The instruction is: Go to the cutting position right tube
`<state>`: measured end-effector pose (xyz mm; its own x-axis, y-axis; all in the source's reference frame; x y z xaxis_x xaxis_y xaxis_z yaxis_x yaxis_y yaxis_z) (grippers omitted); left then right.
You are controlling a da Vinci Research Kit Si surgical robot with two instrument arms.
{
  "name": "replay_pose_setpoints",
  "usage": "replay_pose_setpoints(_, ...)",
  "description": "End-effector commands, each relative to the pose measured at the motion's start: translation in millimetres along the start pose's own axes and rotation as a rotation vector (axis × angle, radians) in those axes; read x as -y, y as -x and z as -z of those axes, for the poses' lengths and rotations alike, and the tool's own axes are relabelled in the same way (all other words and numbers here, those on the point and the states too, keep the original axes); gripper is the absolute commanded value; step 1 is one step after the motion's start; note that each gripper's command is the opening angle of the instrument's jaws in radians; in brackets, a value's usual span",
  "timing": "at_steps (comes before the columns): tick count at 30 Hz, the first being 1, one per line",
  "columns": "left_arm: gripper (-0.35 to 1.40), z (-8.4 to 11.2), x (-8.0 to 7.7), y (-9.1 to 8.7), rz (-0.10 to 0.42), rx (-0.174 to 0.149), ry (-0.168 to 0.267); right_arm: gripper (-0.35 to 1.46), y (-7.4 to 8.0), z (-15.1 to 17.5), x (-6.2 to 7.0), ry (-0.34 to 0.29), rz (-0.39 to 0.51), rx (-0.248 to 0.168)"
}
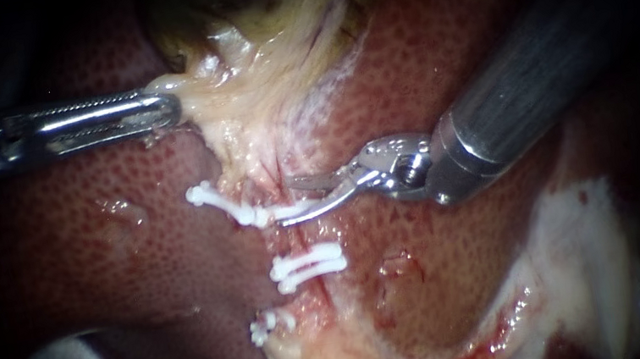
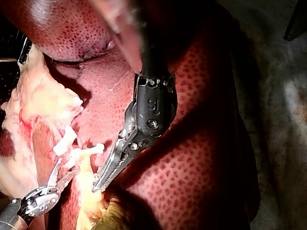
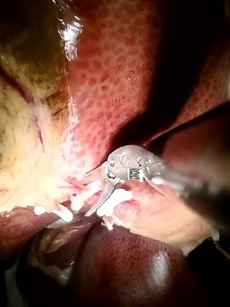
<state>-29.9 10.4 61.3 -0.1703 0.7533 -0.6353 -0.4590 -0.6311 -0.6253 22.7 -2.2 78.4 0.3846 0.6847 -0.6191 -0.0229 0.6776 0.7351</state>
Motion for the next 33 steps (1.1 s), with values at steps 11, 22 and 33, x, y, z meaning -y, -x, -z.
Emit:
replay_pose_setpoints(11,-0.35,0.0,0.0,0.0,0.0,0.0,0.0,1.43,0.0,0.0,0.0,0.0,0.0,-0.003)
replay_pose_setpoints(22,-0.35,0.1,0.0,0.0,0.0,0.0,0.0,1.43,0.1,0.8,0.1,-0.005,0.005,0.014)
replay_pose_setpoints(33,-0.35,0.3,0.1,0.0,0.0,0.001,0.002,1.43,2.1,5.3,0.8,0.01,0.021,0.1)
